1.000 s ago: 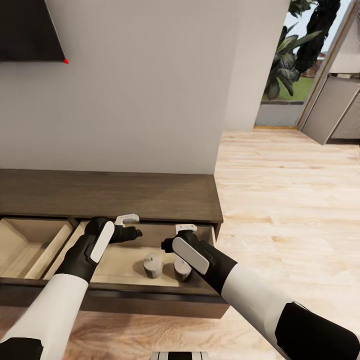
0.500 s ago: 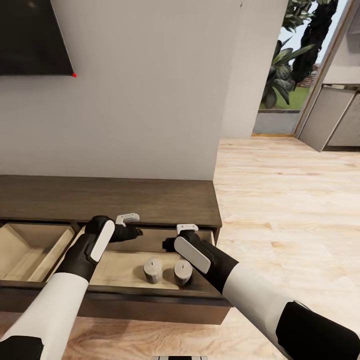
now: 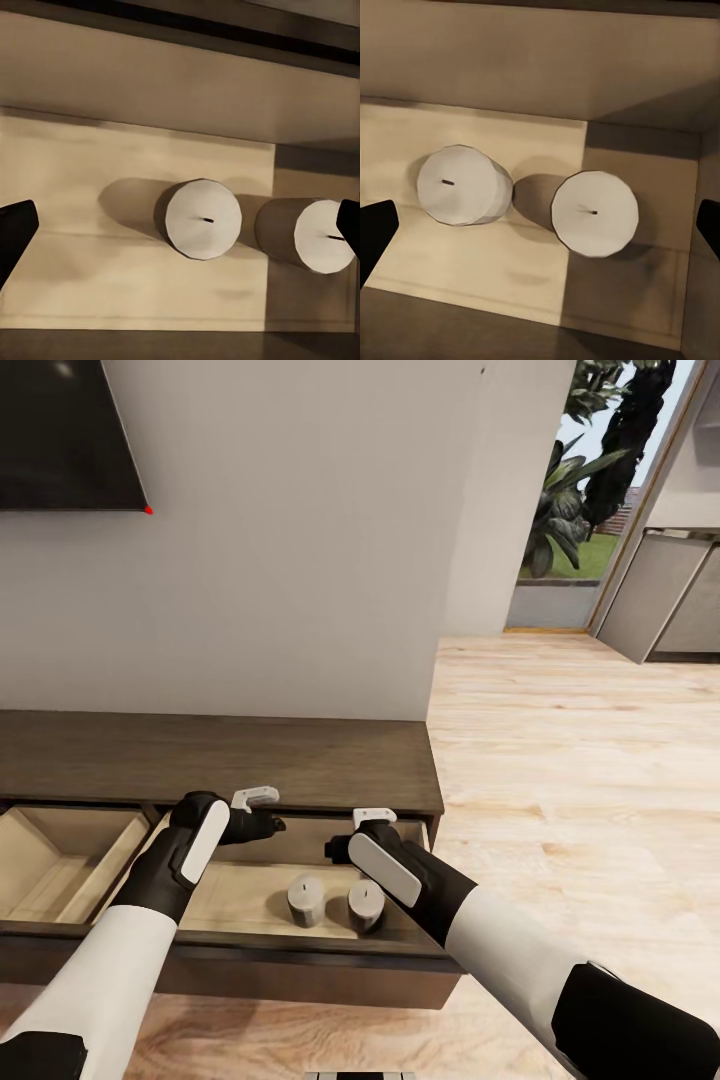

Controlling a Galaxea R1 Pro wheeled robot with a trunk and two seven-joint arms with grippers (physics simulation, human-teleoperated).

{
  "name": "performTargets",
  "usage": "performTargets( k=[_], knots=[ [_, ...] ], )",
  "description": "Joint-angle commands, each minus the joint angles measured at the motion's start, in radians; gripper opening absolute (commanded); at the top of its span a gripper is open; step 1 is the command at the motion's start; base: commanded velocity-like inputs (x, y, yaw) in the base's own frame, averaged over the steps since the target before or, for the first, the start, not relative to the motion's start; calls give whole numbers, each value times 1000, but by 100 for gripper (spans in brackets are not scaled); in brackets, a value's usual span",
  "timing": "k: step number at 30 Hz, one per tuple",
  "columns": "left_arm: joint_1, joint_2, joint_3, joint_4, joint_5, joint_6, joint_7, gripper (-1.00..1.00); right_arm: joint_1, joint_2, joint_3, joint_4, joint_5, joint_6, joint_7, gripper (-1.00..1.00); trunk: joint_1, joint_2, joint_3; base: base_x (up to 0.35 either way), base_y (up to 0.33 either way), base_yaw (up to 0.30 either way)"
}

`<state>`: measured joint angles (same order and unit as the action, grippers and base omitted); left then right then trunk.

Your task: Place each of the two pumpkins and all three candles from the living room inside a cabinet in the living room (use any cabinet), then make sure every cabinet is closed, and position the cauldron so it is next to a table in the living room.

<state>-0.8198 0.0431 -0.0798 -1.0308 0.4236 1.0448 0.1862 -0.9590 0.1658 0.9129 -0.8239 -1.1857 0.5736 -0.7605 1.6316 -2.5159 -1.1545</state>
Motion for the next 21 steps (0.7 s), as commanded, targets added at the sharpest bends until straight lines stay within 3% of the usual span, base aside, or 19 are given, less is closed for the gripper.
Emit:
performTargets(
  k=[1, 7, 21],
  knots=[
    [-1, 1, -3, -1, 11, 2, 10, 100, -1, 0, 3, -1, -6, 2, -7, 100, 0, 0, -1, 0, 0, 0],
    [-1, 1, -3, -1, 11, 2, 10, 100, -1, 0, 3, -1, -6, 2, -7, 100, 0, 0, -1, 0, 0, 0],
    [14, -5, -3, -5, 9, 2, 20, 100, 0, -6, 7, -10, -2, -54, -8, 100, -6, 3, 53, 0, 0, 0]
  ],
)
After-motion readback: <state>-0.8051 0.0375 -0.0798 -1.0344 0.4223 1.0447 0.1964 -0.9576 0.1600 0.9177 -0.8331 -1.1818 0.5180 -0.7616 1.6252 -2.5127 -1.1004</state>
